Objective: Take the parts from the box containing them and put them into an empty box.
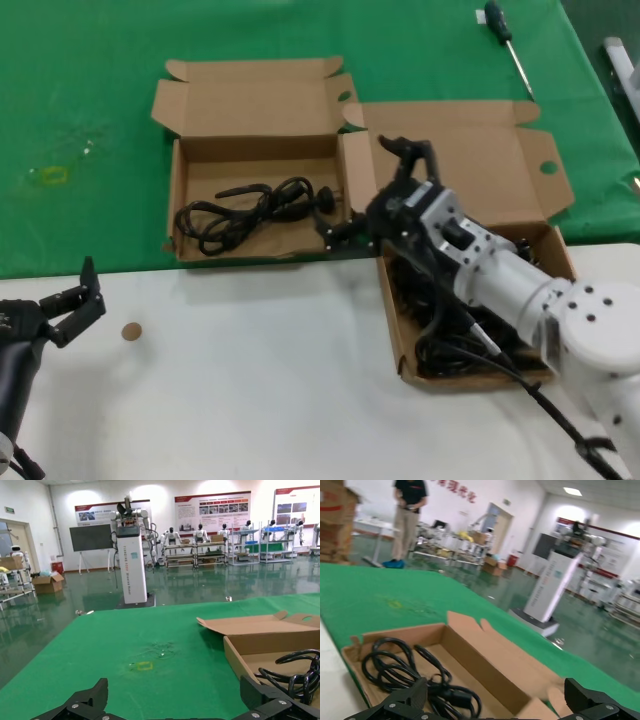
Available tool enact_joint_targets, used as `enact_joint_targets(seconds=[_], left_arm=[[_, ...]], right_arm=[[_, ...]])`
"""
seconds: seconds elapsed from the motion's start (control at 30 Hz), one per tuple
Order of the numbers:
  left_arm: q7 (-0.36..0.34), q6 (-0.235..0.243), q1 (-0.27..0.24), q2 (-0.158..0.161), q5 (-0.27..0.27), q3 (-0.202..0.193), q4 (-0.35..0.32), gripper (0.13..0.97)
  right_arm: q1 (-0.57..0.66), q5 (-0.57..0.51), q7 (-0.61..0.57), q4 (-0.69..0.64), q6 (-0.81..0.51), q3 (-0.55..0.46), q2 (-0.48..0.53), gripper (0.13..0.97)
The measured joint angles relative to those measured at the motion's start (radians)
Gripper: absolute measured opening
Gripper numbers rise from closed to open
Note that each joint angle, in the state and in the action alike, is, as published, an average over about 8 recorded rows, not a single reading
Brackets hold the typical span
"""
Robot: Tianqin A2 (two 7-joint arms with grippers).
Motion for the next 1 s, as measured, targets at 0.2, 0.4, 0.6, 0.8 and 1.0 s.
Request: enact_joint_targets(seconds=[0.2,0.4,0.6,0.8,1.0], left_arm=[[0.000,0.000,0.000,0.000,0.000,0.000,0.000,0.907],[0.000,0.000,0.000,0.000,0.000,0.000,0.000,0.959],[0.000,0.000,0.000,0.000,0.000,0.000,0.000,0.963],[0.000,0.000,0.000,0.000,0.000,0.000,0.000,0.966],[0.000,0.000,0.000,0.000,0.000,0.000,0.000,0.966]], right_arm=[[-0.086,0.030,0.039,0.064,0.068,0.041,0.006,0.966],[-0.174,0.060,0.080,0.129,0.137,0.083,0.011,0.966],[-0.262,0.091,0.120,0.194,0.206,0.124,0.017,0.966],[-0.347,0.121,0.159,0.258,0.274,0.165,0.022,0.966],[-0.414,0.144,0.190,0.307,0.327,0.197,0.026,0.966]])
